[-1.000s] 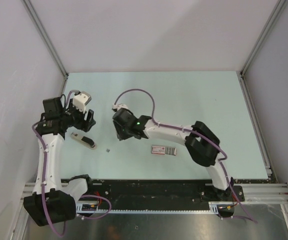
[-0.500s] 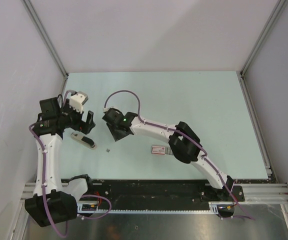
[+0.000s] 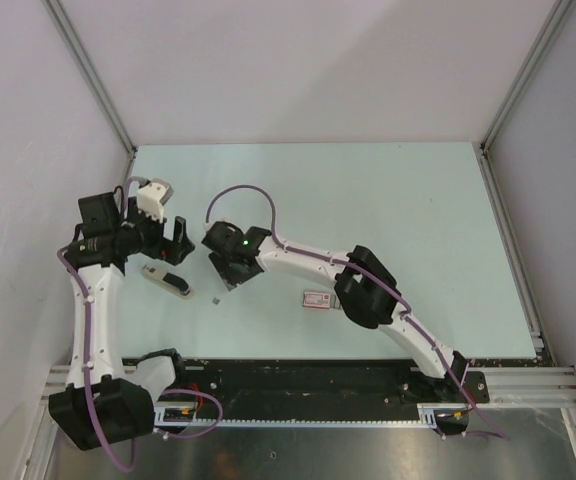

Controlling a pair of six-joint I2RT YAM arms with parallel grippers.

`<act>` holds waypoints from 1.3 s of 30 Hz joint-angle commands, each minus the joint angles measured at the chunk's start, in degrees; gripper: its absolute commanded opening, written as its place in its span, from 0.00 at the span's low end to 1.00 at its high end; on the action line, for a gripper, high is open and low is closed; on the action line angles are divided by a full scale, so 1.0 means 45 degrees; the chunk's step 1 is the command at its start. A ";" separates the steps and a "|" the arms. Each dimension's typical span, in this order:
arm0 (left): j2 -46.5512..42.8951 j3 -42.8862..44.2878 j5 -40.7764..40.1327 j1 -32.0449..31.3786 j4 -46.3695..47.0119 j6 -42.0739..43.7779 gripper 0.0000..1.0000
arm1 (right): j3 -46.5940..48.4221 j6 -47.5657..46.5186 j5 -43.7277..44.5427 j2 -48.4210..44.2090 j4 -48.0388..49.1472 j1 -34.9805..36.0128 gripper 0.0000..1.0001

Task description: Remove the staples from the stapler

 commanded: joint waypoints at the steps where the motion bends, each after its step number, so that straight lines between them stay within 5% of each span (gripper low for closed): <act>1: 0.0152 0.0654 0.0550 0.0307 0.0250 -0.1071 0.99 | 0.0621 -0.0286 0.0460 -0.0673 0.0016 0.0154 0.61; 7: 0.0324 0.1369 0.0546 0.1309 0.0313 -0.2001 1.00 | -0.0465 -0.0731 0.0908 -0.2527 0.1155 0.0328 0.61; 13: 0.0236 0.1889 0.0469 0.2206 0.0325 -0.2460 0.99 | -0.1806 -0.2686 -0.1307 -0.3696 0.3648 0.0857 0.63; 24: -0.0258 0.1637 0.0338 0.2490 0.0319 -0.2727 0.99 | -0.0371 -0.5131 -0.4479 -0.1368 0.5698 0.1504 0.72; 39: 0.0185 0.2054 0.0856 0.3003 0.0315 -0.3445 0.99 | 0.0723 -0.5432 -0.3654 0.0983 0.7454 0.1539 0.70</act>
